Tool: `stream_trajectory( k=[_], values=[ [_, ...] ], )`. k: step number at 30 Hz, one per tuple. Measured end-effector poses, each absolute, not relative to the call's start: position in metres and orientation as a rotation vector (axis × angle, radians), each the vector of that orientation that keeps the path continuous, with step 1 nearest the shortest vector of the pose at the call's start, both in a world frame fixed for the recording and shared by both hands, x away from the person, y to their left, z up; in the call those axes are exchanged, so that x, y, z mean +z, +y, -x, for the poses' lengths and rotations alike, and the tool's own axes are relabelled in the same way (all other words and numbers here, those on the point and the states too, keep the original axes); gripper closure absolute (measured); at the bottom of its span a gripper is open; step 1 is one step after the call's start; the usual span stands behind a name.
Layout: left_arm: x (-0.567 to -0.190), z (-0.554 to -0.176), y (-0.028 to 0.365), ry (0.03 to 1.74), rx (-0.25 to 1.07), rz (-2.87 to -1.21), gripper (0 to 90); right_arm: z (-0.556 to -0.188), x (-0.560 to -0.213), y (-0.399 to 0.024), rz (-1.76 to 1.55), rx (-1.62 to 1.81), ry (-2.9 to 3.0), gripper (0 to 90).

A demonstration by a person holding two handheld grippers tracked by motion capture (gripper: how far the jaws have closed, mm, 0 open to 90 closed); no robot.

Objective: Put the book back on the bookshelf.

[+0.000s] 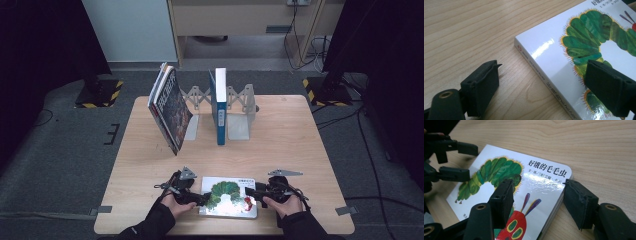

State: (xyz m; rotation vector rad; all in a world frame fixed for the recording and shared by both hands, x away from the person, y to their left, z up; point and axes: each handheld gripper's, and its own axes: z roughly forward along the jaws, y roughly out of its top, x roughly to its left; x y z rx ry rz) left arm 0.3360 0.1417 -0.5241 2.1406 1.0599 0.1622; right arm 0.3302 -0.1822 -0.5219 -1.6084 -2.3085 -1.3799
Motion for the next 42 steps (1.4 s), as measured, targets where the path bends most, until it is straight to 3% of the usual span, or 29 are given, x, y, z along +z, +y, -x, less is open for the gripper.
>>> stream_trajectory(
  k=[6,10,42],
  values=[
    [-0.524,-0.336,0.143,1.051,0.130,-2.130,14.6,-0.331,-0.517,-0.183,1.590,-1.443,-2.287,42.6],
    [-0.524,-0.335,0.138,1.013,0.068,-2.110,21.7,-0.333,-0.515,-0.183,1.575,-1.480,-2.272,42.4],
    [-0.527,-0.339,0.127,1.046,0.090,-2.059,18.8,-0.343,-0.510,-0.187,1.642,-1.637,-2.118,38.5]
  ],
)
